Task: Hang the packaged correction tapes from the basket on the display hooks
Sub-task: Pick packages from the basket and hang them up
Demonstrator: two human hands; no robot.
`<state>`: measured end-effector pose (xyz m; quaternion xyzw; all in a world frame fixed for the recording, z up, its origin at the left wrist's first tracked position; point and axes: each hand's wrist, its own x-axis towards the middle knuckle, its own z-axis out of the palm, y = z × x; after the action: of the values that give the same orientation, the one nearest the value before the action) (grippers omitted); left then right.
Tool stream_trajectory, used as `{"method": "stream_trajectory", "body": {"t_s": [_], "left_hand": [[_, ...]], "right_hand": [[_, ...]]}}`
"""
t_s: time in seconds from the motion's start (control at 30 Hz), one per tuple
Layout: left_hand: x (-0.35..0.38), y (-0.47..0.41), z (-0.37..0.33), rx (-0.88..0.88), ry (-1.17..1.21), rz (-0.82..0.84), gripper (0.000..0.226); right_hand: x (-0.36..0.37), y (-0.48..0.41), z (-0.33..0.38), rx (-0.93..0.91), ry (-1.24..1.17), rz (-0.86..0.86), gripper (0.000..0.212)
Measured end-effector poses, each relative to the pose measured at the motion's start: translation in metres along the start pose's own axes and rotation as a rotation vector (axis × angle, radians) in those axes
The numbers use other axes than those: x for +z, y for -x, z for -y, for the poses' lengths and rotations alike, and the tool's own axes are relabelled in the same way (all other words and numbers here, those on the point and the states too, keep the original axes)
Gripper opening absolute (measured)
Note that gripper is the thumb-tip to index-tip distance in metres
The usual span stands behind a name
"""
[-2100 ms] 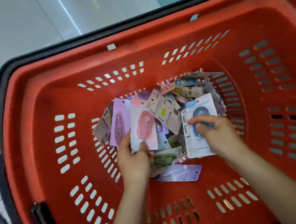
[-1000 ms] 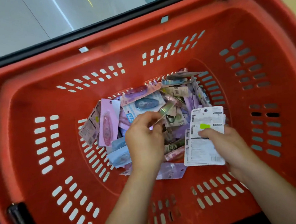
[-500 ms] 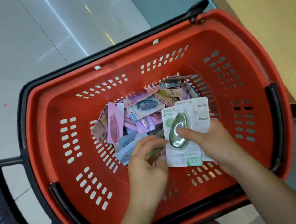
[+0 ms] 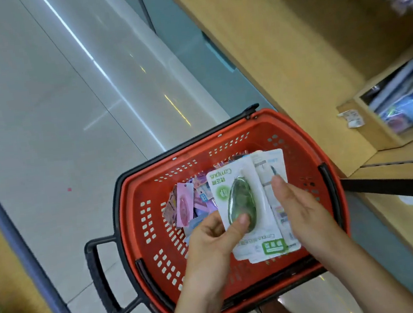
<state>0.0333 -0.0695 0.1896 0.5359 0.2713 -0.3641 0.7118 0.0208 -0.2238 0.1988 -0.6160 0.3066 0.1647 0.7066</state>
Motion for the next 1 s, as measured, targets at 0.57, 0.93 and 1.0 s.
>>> {"method": "stream_trajectory", "body": {"t_s": [0.57,0.93,1.0], "left_hand": [[0.036,0.234,-0.177,0.763,-0.416,-0.169,0.036],[0.05,0.345,-0.25,1.757,-1.57,-0.099,0.042],[0.054,0.36,-0.254,1.789,-1.58,-0.144,0.043]], "right_hand": [[-0.008,0.153,0.19,-0.351,0.226,0.055,0.022],[-0.002,0.271,0.286,-0.366,0.184,0.321,0.04],[-0.002,0.285,0.293,-0.375,0.062,0.341,0.024]]}}
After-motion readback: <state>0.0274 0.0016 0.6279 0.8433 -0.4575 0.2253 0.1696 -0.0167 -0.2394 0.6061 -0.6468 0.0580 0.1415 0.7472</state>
